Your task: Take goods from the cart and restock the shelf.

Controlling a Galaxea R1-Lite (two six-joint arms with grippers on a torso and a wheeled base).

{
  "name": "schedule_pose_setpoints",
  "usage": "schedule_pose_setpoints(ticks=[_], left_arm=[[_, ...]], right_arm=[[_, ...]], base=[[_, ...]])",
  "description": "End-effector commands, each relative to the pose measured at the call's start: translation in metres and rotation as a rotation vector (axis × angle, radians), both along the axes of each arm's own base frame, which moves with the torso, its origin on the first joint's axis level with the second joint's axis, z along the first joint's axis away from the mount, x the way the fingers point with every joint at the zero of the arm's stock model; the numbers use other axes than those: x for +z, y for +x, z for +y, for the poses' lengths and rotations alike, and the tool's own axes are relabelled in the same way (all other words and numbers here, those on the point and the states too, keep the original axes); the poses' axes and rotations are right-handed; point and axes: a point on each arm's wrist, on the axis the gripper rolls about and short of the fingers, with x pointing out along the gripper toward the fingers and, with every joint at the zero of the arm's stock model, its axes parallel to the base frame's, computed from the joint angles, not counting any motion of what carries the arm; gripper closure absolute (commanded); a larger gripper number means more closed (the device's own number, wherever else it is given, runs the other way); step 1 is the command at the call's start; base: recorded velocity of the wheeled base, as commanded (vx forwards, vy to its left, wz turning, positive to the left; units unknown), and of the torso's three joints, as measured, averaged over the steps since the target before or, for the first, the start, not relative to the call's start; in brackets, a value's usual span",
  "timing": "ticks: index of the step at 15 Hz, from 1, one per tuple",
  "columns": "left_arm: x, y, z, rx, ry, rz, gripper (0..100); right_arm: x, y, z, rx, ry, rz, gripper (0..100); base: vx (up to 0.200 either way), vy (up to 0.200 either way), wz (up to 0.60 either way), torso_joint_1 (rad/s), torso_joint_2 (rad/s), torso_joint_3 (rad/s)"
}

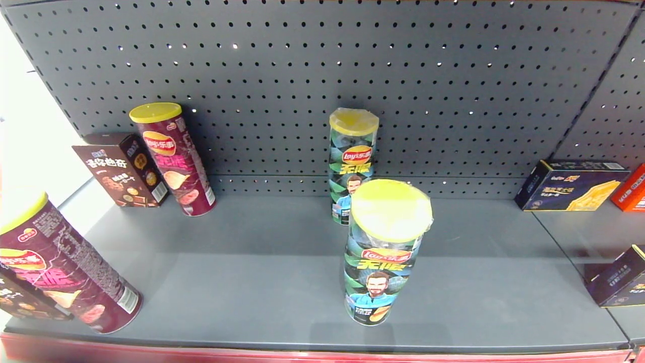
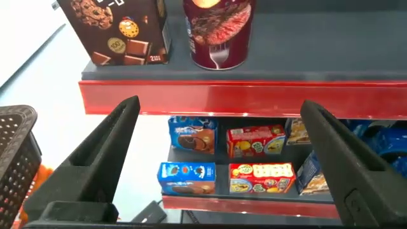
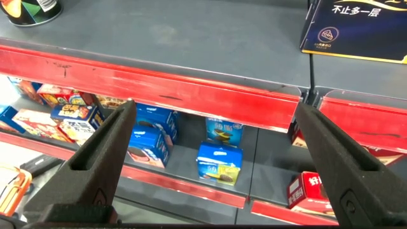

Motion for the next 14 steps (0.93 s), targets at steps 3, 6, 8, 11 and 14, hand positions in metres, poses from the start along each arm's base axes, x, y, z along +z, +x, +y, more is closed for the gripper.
schedule_pose_setpoints(ticks=[3,6,8,11,14], left_arm=[[0.0,0.0,0.0,0.001,-0.002,0.007,0],[0.0,0.0,0.0,0.005,-0.002,0.005,0],[0.0,0.0,0.0,0.005,-0.003,0.005,0],[0.0,0.0,0.0,0.015,-0.045,0.0,0],[0.0,0.0,0.0,0.018,-0.04,0.0,0]], right_arm=[[0.065,0.008,0.002,0.003,-0.002,-0.049,0],[0.12,0.049,0.016,0.119,-0.011,0.01,0],[0.132,0.081,0.031,0.226,-0.029,0.086,0],[0.136,0.117,0.06,0.347,-0.089,0.179,0],[0.141,0.151,0.094,0.435,-0.132,0.242,0]], base=[[0.0,0.0,0.0,0.0,0.0,0.0],[0.0,0.0,0.0,0.0,0.0,0.0],[0.0,0.0,0.0,0.0,0.0,0.0],[0.0,0.0,0.0,0.0,0.0,0.0],[0.0,0.0,0.0,0.0,0.0,0.0]])
